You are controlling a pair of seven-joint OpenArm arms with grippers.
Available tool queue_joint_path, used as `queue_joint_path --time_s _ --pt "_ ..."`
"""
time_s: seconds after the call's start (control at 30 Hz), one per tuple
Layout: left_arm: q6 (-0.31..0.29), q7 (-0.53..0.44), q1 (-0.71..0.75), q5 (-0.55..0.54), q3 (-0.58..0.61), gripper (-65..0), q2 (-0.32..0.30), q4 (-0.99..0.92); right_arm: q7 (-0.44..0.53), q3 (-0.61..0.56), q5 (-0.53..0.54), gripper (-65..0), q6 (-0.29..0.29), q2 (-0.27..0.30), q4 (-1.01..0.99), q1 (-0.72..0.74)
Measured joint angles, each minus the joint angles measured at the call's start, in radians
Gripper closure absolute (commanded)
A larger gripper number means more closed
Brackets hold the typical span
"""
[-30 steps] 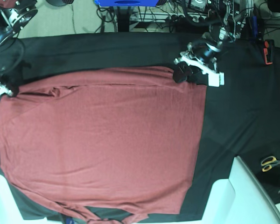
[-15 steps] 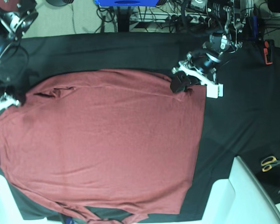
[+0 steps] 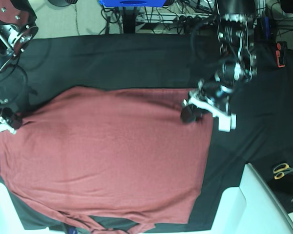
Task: Fold the T-shirt properly
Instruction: 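Lift the pinched edge and fold it inward over the shirt body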
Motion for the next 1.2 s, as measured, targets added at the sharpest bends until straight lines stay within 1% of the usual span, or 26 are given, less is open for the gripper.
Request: queue_joint_path --time_s 0.03,0.1,0.2,0.43,0.6,0.77,0.93,1.03,1.13,1.2 --pt "-0.002 -0.001 -0.016 -0.002 0.0 0.0 0.002 -0.007 0.001 0.002 -0.004 -0.2 -0.002 -0.001 0.0 0.0" --pt "-0.001 -0.002 -0.046 -0.008 0.001 0.0 0.002 -0.033 0.002 0.002 0.0 -0.2 -0.031 -0.002 0.0 0.001" --pt "0.002 -0.001 -0.066 0.0 0.001 0.0 0.001 -0.084 0.054 0.001 0.0 -0.2 -0.053 -0.005 -0.006 0.003" --pt "0.003 -0.001 -0.111 0.003 0.001 0.0 0.002 -0.145 0.133 0.001 0.0 -0.2 -0.061 0.003 -0.152 0.023" --pt "0.002 -0.002 -0.154 0.005 0.001 0.0 0.003 -0.177 0.203 0.001 0.0 -0.2 -0.061 0.0 -0.171 0.025" --pt "0.002 -0.002 -0.197 0.007 0.001 0.0 0.005 -0.224 0.235 0.001 0.0 -0.2 -0.061 -0.002 -0.172 0.026" --pt "0.003 -0.004 -0.237 0.008 0.005 0.0 0.005 -0.267 0.237 0.001 0.002 -0.2 -0.061 0.002 -0.196 0.06" --pt "0.003 -0.014 -0.278 0.007 0.056 0.0 0.002 -0.31 0.242 0.001 0.004 -0.2 -0.061 0.003 -0.201 0.064" --pt "0.001 -0.082 -0.293 0.006 0.116 0.0 0.007 -0.338 0.241 0.003 0.003 -0.2 -0.061 0.0 -0.203 0.06" --pt "0.002 -0.103 -0.301 0.007 0.157 0.0 0.006 -0.368 0.241 0.004 0.003 -0.2 -0.061 0.001 -0.204 0.061"
